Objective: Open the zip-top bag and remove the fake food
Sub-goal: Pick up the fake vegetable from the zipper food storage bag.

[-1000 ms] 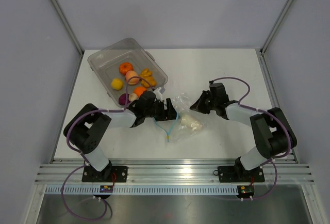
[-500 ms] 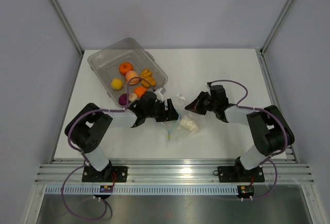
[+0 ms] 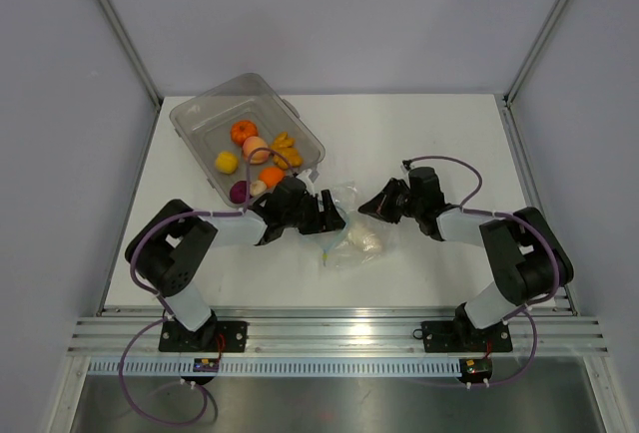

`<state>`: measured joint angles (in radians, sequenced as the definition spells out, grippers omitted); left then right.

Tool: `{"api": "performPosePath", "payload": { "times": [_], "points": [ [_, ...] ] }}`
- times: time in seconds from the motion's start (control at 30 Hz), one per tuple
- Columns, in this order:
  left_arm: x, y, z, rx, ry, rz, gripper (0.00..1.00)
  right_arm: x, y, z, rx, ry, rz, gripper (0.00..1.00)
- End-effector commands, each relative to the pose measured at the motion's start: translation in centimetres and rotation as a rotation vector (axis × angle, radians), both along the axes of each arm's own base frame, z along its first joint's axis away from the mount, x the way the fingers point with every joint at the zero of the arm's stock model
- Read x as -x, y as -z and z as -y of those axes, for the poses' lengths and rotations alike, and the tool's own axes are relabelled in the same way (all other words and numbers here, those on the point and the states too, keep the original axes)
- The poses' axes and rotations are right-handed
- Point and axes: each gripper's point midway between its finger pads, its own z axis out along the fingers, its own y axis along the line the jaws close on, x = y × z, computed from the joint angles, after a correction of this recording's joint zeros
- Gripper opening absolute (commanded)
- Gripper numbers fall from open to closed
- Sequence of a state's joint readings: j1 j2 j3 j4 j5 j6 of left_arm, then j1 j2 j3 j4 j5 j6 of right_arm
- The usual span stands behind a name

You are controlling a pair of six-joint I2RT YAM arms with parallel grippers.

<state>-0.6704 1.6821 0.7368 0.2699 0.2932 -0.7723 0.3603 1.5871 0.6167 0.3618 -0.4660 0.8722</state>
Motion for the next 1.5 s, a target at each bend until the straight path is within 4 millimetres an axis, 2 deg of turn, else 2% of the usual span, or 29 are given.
{"api": "performPosePath", "payload": {
  "times": [0.0,0.17,0.27,0.4,0.53,0.67,0.77,0.83,0.9,1.0,1.1,1.33,1.4,1.47],
  "points": [
    [-1.6,-2.4,-0.2,0.008,-0.05,0.098,0.72,-0.2,-2.9,-0.2,-0.029,0.007,0.099,0.0],
    [-2.1,-2.0,-0.7,-0.044,-0.076,0.117,0.67,0.1,-3.0,-0.3,-0.05,0.008,0.098,0.0],
    [-2.2,-1.6,-0.4,-0.069,-0.067,0.117,0.62,0.2,-3.2,-0.4,-0.061,0.003,0.101,0.0],
    [-2.2,-1.2,-0.3,-0.076,-0.066,0.107,0.46,0.0,-3.2,-0.2,-0.049,0.019,0.105,0.0],
    [-1.7,-1.8,-0.2,-0.035,-0.06,0.119,0.38,-0.2,-3.4,0.5,-0.016,0.056,0.121,0.0],
    [-1.5,-3.4,0.1,0.012,-0.049,0.159,0.28,-0.1,-3.5,1.7,0.022,0.111,0.133,0.0],
    [-1.2,-4.5,0.5,0.078,-0.029,0.188,0.27,-0.2,-4.4,2.5,0.037,0.149,0.174,0.0],
    [-0.6,-5.4,0.9,0.124,-0.002,0.207,0.27,-0.3,-5.2,2.7,0.044,0.153,0.205,0.0],
    [-0.2,-6.2,1.5,0.175,0.03,0.228,0.47,-0.3,-5.6,3.0,0.056,0.161,0.215,0.0],
    [0.1,-6.8,1.9,0.222,0.058,0.25,0.66,-0.3,-5.9,3.2,0.065,0.17,0.223,0.0],
    [0.5,-6.7,2.4,0.257,0.081,0.237,0.73,-0.3,-5.7,3.5,0.079,0.178,0.216,0.0],
    [0.7,-4.8,3.3,0.237,0.106,0.133,0.74,-0.6,-5.2,3.6,0.101,0.18,0.204,0.0],
    [0.6,-4.6,3.3,0.217,0.101,0.132,0.72,-0.7,-5.3,3.9,0.117,0.197,0.212,0.0],
    [0.4,-4.4,3.0,0.186,0.088,0.136,0.65,-0.9,-5.3,4.3,0.13,0.214,0.21,0.0]
  ]
}}
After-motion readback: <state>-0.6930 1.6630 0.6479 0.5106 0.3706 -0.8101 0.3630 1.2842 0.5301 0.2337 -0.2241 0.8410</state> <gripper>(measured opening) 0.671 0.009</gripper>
